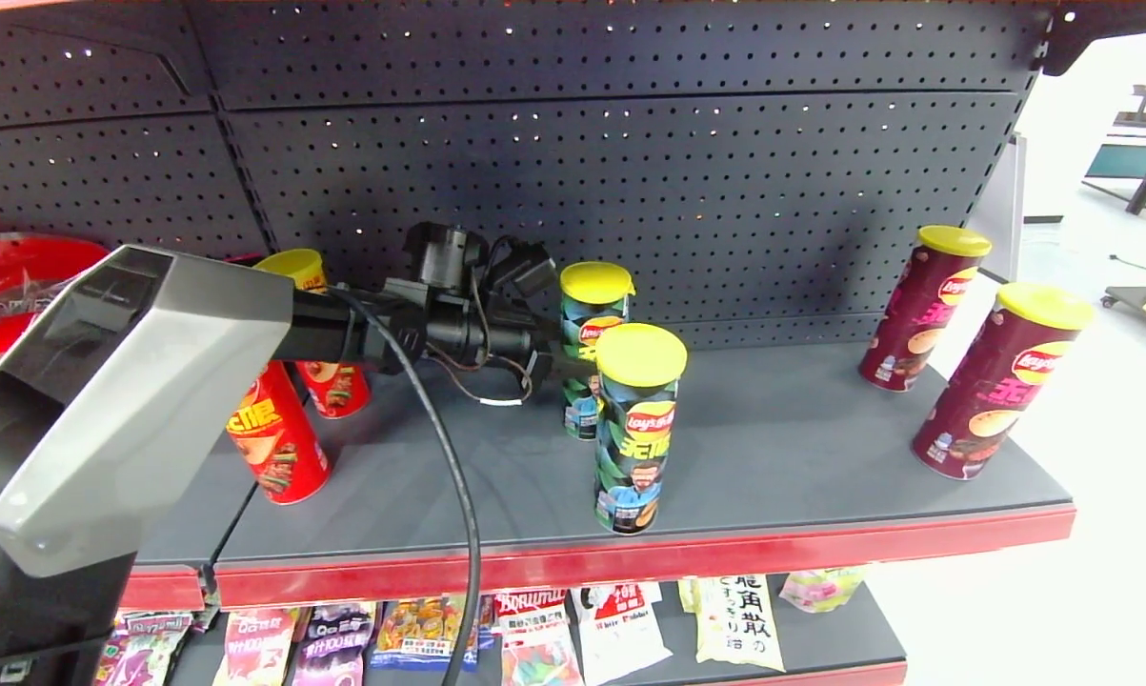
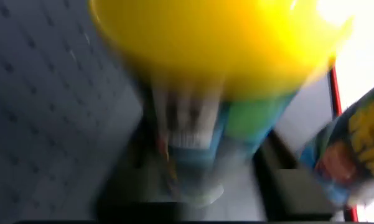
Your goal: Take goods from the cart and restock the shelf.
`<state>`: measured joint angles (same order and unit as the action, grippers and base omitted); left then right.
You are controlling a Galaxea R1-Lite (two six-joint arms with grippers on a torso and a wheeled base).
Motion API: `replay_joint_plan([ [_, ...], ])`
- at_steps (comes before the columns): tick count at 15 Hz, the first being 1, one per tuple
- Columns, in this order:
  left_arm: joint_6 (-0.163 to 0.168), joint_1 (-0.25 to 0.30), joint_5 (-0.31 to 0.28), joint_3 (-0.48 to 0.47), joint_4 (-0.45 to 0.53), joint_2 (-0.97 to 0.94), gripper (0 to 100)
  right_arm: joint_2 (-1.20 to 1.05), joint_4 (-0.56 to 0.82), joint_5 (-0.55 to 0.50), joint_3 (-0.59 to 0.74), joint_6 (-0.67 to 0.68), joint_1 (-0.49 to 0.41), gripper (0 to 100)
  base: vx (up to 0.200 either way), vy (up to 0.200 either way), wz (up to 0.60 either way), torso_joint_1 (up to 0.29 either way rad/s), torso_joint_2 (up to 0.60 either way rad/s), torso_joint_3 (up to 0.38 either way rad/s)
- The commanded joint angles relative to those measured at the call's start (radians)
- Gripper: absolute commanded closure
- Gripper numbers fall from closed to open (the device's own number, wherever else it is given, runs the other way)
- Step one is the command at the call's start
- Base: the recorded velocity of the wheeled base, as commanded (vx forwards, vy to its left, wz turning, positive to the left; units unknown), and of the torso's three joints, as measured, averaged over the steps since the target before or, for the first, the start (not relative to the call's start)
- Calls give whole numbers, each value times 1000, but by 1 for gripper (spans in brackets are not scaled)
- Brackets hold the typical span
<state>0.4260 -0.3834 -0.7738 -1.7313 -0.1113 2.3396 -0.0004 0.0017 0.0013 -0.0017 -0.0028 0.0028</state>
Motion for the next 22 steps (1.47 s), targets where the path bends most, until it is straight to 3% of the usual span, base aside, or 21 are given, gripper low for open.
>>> replay_joint_plan([
  [1, -1, 0, -4, -5, -21, -9, 0, 0, 0, 0, 0, 0, 0, 0, 0, 0, 0, 0, 0, 0],
  [5, -7, 0, -4, 1, -19, -26, 0, 0, 0, 0, 0, 0, 0, 0, 0, 0, 0, 0, 0, 0],
  [8, 0, 0, -2, 12, 44, -51, 0, 0, 0, 0, 0, 0, 0, 0, 0, 0, 0, 0, 0, 0],
  [14, 0, 17, 21, 176, 65, -138, 0, 0, 0, 0, 0, 0, 0, 0, 0, 0, 0, 0, 0, 0],
  [18, -10, 20, 94, 225, 67, -160, 0, 0, 0, 0, 0, 0, 0, 0, 0, 0, 0, 0, 0, 0],
  [22, -10, 20, 234, 251, 67, -143, 0, 0, 0, 0, 0, 0, 0, 0, 0, 0, 0, 0, 0, 0],
])
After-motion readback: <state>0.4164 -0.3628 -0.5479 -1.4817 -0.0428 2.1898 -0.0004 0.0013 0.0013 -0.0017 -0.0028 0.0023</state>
